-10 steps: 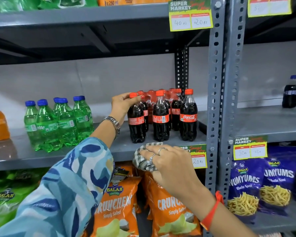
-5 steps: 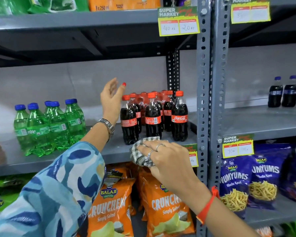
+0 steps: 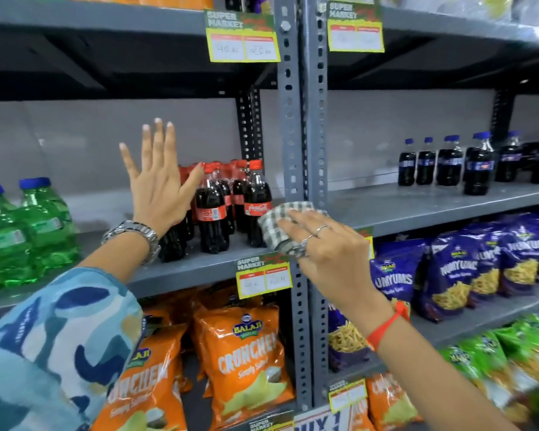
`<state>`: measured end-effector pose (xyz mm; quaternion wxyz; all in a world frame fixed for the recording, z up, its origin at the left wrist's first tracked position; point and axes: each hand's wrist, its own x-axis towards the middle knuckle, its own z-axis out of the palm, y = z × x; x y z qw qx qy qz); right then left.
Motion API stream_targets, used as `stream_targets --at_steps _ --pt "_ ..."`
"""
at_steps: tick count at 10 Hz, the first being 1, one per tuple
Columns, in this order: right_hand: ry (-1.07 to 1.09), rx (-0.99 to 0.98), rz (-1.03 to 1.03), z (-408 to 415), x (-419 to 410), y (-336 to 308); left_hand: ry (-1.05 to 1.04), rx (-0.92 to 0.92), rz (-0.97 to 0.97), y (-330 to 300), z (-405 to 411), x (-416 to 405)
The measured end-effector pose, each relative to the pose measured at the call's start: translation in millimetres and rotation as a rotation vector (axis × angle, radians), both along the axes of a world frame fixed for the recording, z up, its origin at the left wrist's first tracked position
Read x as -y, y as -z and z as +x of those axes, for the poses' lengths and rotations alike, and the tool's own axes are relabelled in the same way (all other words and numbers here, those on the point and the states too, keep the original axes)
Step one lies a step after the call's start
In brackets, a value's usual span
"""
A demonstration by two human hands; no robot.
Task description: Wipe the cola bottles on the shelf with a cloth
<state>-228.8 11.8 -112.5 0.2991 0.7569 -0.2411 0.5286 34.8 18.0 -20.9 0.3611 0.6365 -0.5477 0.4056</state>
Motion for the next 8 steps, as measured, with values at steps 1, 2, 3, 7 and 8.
stream_targets --at_steps 1,2,3,7,8 --pt "0.116 0.074 -0.034 -30 29 1 -0.017 -0.052 0.01 0 1 -1" --pt "0.199 0.192 0.016 -51 64 0 -0.039 -0.081 0.014 -1 1 -5" --pt "0.277 0.177 0.171 -58 93 -6 -0.064 -0.065 0.01 -1 0 -10" --pt "0.519 -0.279 0.683 -29 121 -31 -0.121 0.03 0.0 4 -1 -30" --pt "0.419 -0.297 0.798 -26 122 -31 -0.145 0.005 0.003 2 1 -37"
